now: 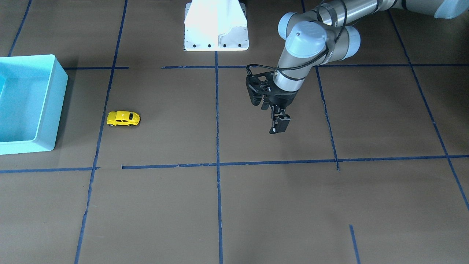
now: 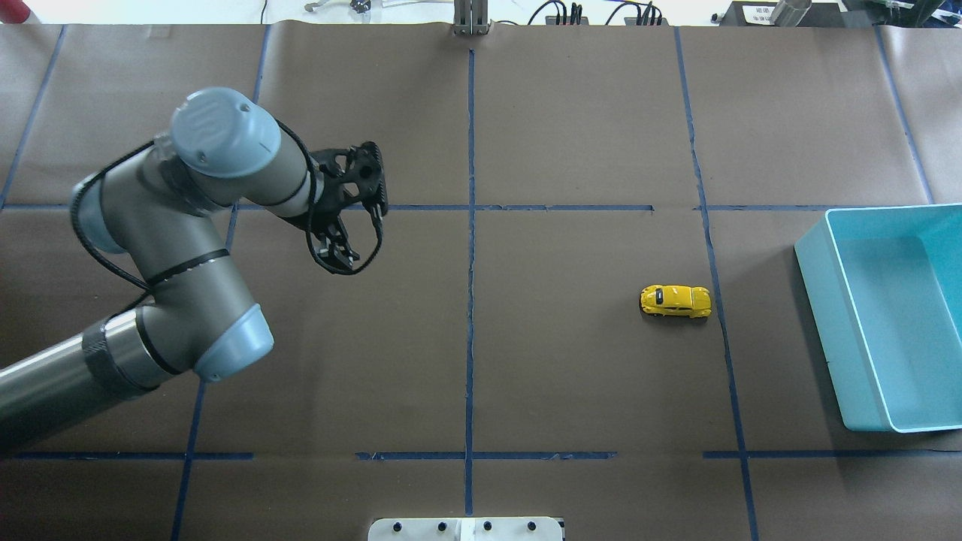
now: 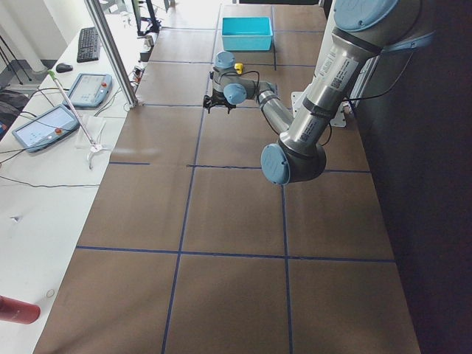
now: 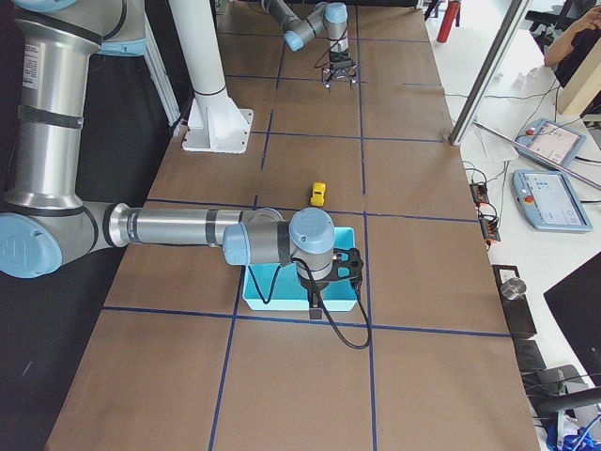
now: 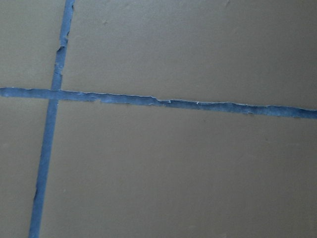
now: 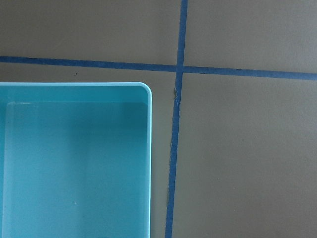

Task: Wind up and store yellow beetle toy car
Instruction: 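Release the car and raise the left gripper back to rest, then move the right gripper over the yellow car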

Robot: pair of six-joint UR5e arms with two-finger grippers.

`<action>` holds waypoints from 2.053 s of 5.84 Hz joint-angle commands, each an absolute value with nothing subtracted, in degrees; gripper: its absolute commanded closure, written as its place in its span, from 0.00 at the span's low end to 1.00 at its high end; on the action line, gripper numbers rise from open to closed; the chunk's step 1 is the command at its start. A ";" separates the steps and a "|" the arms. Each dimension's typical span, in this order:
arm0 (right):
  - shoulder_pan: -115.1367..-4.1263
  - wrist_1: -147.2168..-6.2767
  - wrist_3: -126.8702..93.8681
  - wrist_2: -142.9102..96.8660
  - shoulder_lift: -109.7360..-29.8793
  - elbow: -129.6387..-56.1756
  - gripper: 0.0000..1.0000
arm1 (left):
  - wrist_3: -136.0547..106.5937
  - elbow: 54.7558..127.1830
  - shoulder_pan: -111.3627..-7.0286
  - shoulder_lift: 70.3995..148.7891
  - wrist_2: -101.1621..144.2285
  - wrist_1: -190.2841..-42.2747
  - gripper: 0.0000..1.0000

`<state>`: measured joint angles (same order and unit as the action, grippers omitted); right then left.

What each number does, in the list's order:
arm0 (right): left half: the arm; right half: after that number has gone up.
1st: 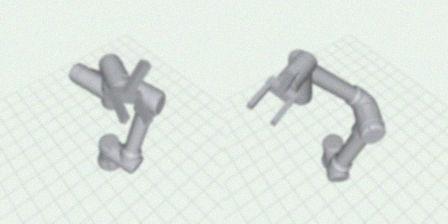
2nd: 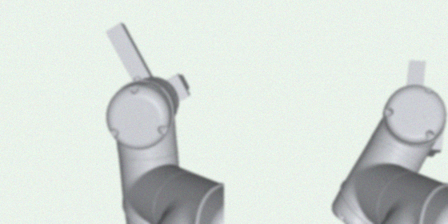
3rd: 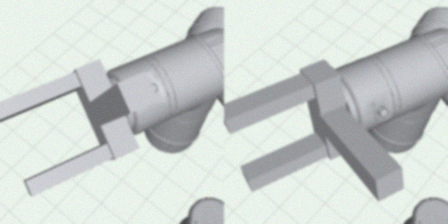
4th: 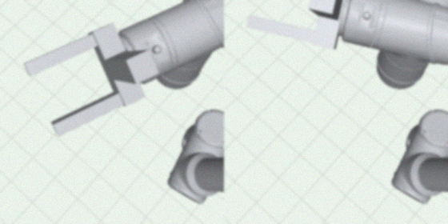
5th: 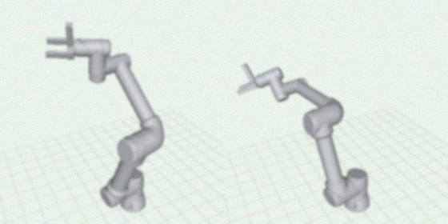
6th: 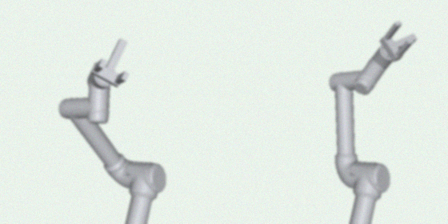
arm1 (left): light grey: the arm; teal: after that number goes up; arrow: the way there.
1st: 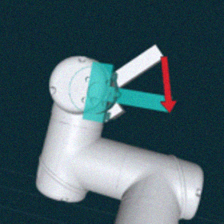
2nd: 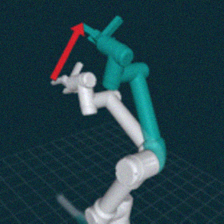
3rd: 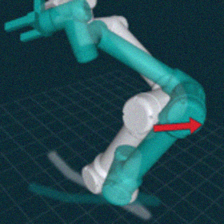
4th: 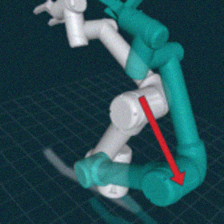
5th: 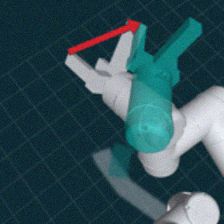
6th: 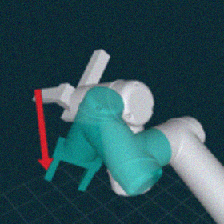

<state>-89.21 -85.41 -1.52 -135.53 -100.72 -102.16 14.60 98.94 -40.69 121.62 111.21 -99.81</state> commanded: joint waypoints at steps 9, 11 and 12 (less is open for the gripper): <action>-79.98 -85.78 -1.32 -134.56 -100.55 -114.69 0.00 | -1.75 97.57 -75.56 101.46 126.56 -90.88 0.00; -70.55 -85.87 -1.32 -131.69 -95.04 -114.61 0.00 | -1.93 96.07 -83.10 95.91 126.65 -90.62 0.00; -66.66 -85.87 -1.32 -129.75 -92.14 -114.70 0.00 | -1.85 95.98 -87.84 92.50 127.69 -90.62 0.00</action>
<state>-70.98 -85.85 -1.32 -131.75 -95.07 -114.59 -1.85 96.20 -83.43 95.56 126.93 -90.66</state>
